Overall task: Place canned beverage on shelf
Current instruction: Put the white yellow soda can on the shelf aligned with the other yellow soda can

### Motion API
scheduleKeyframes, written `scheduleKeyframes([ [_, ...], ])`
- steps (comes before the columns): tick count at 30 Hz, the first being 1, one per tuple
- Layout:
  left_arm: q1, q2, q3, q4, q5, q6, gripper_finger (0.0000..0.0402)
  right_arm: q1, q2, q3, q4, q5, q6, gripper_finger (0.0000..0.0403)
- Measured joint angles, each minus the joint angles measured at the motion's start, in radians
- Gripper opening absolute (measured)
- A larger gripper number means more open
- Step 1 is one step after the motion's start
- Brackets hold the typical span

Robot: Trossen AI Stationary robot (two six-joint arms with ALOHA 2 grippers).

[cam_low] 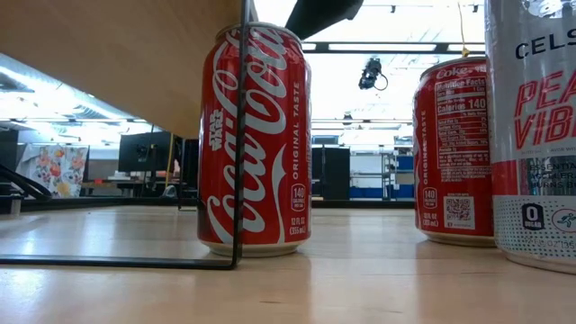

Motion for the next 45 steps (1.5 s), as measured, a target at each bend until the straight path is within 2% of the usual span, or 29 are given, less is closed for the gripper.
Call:
scheduleKeyframes([
  [16, 0.000, 0.000, 0.000, 0.001, 0.000, 0.000, 0.0178, -0.002, 0.055, 0.000, 0.025, 0.032, -0.007, 0.0351],
  [21, 0.000, 0.000, 0.000, 0.001, 0.000, 0.000, 0.0178, -0.003, 0.055, 0.000, 0.025, 0.071, -0.031, 0.0350],
  [29, 0.000, 0.000, 0.000, 0.001, 0.000, 0.000, 0.0178, -0.003, 0.079, 0.000, 0.021, 0.067, -0.041, 0.0350],
  [33, 0.000, -0.001, 0.000, 0.001, 0.000, 0.000, 0.0178, -0.009, 0.089, -0.003, -0.096, 0.079, -0.002, 0.0350],
  [40, 0.000, -0.001, 0.000, 0.001, 0.000, 0.001, 0.0178, -0.028, 0.064, -0.001, -0.195, 0.117, 0.059, 0.0350],
  [45, 0.000, -0.001, 0.000, 0.001, 0.000, 0.004, 0.0178, -0.038, 0.040, 0.017, -0.229, 0.049, 0.106, 0.0350],
])
